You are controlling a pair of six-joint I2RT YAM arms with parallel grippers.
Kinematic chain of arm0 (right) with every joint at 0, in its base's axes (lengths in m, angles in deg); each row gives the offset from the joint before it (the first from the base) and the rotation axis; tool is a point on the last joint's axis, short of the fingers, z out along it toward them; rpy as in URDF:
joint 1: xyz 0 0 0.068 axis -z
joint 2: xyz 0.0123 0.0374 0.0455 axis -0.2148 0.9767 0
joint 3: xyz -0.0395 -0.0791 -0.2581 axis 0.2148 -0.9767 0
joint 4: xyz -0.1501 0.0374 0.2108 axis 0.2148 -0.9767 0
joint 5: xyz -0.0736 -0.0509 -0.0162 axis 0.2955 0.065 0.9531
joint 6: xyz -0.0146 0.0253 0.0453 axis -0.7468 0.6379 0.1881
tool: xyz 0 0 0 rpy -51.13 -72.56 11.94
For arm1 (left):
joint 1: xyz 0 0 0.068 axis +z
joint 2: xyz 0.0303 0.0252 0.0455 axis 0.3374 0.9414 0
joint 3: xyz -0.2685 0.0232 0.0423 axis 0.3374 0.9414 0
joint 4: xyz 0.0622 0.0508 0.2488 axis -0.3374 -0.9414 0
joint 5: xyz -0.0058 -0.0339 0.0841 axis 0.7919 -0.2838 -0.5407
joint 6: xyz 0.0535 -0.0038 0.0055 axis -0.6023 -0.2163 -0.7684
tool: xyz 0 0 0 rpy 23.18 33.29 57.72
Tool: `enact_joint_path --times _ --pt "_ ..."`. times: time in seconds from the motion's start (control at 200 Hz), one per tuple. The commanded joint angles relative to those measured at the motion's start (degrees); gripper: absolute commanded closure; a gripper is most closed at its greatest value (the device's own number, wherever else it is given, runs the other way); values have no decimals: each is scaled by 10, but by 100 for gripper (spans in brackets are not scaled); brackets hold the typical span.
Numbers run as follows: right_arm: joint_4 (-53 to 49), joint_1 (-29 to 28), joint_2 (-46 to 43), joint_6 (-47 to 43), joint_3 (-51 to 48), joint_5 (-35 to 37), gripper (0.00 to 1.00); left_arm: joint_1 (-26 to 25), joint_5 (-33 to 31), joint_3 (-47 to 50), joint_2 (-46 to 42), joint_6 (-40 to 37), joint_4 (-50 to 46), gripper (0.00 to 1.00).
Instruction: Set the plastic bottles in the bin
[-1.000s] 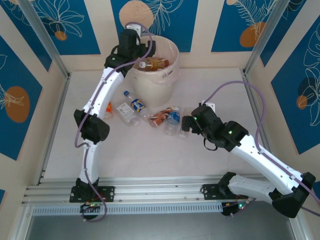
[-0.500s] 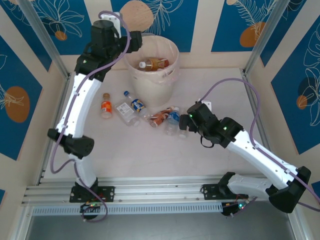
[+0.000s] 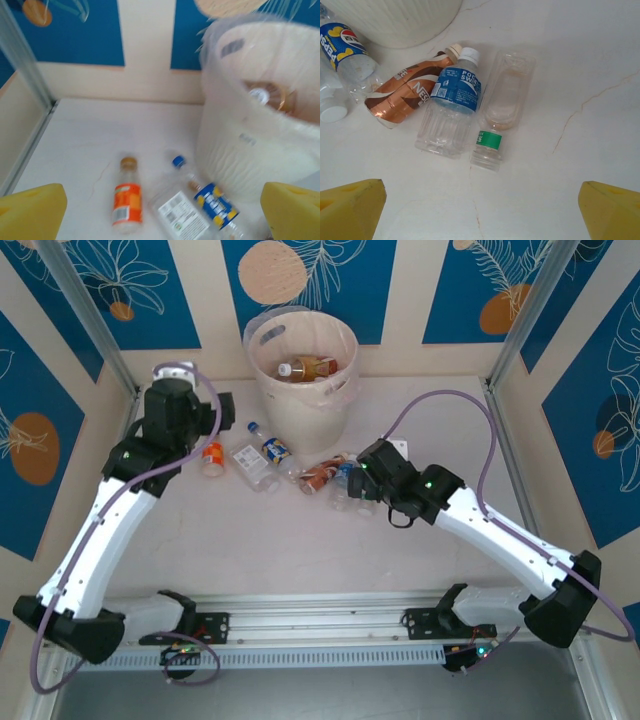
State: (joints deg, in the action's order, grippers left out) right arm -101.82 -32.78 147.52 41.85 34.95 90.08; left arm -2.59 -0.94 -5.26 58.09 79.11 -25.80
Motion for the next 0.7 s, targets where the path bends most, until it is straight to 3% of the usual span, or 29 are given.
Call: enact_joint_path --times 0.0,0.34,0.695 --pt "5 -6 10 21 15 -4 1 19 -21 66 -17 33 -20 0" --pt "10 1 24 31 7 -13 1 116 96 163 63 64 -21 1" --pt "6 -2 17 37 7 -5 1 174 188 135 231 37 25 8"
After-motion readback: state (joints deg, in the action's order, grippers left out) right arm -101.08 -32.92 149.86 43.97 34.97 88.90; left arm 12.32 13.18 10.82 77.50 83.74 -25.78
